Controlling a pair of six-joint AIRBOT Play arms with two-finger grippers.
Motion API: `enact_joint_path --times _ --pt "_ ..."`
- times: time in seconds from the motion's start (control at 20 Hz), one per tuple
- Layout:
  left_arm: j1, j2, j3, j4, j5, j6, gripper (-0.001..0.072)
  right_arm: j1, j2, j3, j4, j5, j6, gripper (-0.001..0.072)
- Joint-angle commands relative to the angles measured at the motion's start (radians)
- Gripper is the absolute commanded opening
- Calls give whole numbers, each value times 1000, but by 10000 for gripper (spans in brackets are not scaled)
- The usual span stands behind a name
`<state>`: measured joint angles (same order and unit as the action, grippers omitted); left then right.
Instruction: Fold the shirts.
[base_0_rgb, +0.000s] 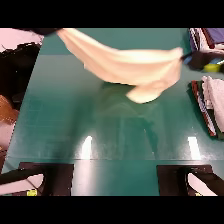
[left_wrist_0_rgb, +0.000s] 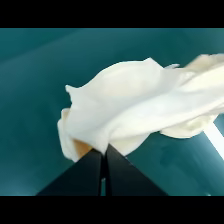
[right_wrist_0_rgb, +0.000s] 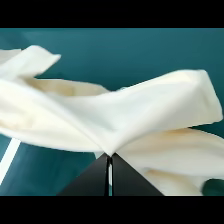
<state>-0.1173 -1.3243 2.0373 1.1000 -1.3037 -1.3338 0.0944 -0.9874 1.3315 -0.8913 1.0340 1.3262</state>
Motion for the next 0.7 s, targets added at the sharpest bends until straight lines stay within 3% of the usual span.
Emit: enact_joint_path --times 0.0,0.25,0.65 --pt "1 254 9 15 68 -2 26 -47 141 198 -29 49 2 13" --pt "1 470 9 15 203 -2 25 -113 211 364 -29 115 1 12" --pt "1 385 -85 32 127 -2 26 -109 78 451 -31 268 67 13"
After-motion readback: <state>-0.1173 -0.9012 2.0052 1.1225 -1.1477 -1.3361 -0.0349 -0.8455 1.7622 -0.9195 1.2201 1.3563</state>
